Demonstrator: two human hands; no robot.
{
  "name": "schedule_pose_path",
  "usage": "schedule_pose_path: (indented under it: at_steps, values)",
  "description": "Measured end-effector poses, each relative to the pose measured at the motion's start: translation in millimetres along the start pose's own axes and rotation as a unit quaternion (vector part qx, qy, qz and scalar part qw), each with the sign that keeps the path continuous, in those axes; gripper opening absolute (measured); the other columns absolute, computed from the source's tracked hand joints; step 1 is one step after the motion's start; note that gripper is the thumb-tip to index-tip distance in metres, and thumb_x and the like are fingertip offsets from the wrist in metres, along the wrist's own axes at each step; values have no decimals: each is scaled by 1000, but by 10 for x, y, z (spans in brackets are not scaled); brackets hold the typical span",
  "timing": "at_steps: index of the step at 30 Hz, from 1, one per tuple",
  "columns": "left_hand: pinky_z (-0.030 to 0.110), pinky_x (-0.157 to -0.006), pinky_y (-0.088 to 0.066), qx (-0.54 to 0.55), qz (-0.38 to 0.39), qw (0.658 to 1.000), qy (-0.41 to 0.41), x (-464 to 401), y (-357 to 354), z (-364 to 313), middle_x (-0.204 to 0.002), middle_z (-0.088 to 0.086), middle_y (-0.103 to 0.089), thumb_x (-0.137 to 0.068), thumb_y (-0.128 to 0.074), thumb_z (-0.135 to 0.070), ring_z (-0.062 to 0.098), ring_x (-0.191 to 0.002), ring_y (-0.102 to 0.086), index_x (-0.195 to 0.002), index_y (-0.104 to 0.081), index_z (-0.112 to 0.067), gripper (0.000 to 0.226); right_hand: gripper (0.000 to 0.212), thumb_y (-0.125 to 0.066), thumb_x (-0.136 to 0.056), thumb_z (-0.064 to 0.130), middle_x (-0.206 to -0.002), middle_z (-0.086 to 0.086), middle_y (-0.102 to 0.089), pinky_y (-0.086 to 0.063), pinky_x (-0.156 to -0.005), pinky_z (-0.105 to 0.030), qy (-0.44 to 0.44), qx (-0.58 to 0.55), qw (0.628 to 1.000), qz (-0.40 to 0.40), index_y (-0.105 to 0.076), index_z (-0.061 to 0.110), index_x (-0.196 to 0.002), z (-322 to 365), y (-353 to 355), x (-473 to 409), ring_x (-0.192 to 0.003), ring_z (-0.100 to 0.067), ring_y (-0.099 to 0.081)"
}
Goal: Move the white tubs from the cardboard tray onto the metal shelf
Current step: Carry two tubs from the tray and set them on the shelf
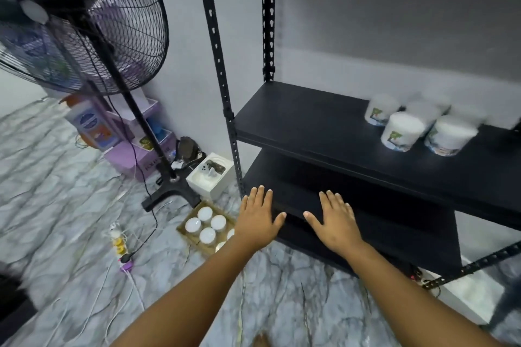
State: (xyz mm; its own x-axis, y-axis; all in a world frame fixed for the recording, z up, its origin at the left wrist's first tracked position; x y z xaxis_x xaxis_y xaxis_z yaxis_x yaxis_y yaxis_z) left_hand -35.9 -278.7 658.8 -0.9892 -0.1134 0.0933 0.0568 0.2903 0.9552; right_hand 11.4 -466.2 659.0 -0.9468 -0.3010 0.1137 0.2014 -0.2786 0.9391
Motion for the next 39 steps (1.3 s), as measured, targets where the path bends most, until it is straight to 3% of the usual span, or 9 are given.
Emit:
schedule_pose_path:
  at_steps: [10, 15, 20, 22, 28, 35, 39]
  values:
    - [43, -120, -3, 20, 17, 994, 107, 110, -121, 1223, -160, 7, -4, -93, -26, -60, 22, -147, 2, -152, -9, -16, 75, 79, -29, -92, 63, -159, -7, -9, -5, -118, -42, 95, 26, 993, 67, -11, 14, -151, 994, -642, -397, -147, -23, -2]
    - [43, -119, -4, 16, 34, 992, 117, -127, -249, 1912, -160, 8, -5, -83, -14, -66, 23, -147, 0, -151, -13, -15, 85, 79, -29, -91, 63, -159, -7, -9, -4, -118, -41, 94, 30, 990, 105, -11, 14, -151, 1448, -1142, -816, -146, -22, -2]
    - [41, -119, -3, 12, 58, 991, 118, -430, -503, 2563, -160, 10, -8, -86, -18, -65, 26, -147, -2, -151, -13, -14, 83, 79, -31, -91, 63, -158, -7, -11, -6, -119, -42, 85, 18, 987, 135, -14, 14, -150, 1759, -1728, -1284, -146, -23, -4]
    - [40, -118, -2, 0, 67, 991, 120, -541, -689, 2790, -159, 10, -8, -79, -6, -71, 25, -147, -2, -151, -10, -15, 91, 79, -33, -90, 63, -158, -8, -12, -6, -119, -43, 86, 16, 985, 146, -15, 14, -150, 1826, -2004, -1469, -146, -23, -4]
    - [38, -117, 0, 0, 68, 990, 125, -894, -1560, 3339, -159, 9, -9, -76, 4, -69, 24, -147, -4, -152, -11, -15, 95, 79, -36, -89, 63, -158, -7, -14, -7, -118, -43, 103, 18, 980, 170, -17, 14, -149, 1749, -3065, -2061, -146, -23, -5]
    - [39, -117, 1, 3, 85, 989, 120, -1463, -3256, 3908, -160, 6, -3, -93, -23, -63, 21, -147, 1, -152, -8, -18, 76, 80, -37, -88, 63, -157, -7, -16, -9, -118, -41, 124, 21, 976, 180, -18, 14, -148, 1259, -4789, -2734, -146, -23, -7]
    - [39, -118, -2, 10, 95, 989, 109, -1655, -4191, 4212, -160, 6, -3, -92, -24, -64, 23, -147, 2, -152, -5, -17, 79, 92, -24, -77, 74, -156, -6, -19, -11, -117, -40, 135, 25, 973, 184, -21, 17, -148, 953, -5757, -3030, -145, -24, -12]
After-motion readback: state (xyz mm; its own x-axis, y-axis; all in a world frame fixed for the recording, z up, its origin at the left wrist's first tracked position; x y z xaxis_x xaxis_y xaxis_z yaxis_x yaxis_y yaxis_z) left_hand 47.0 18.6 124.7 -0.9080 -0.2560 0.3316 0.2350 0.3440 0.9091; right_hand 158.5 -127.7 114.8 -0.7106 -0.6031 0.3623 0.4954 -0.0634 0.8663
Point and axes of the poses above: each hand's wrist, its own x-axis away from the middle knuckle, its own y-axis out of the back of the hand, z = x × y, the point moved 4 cm from there along -x, towards the middle knuckle
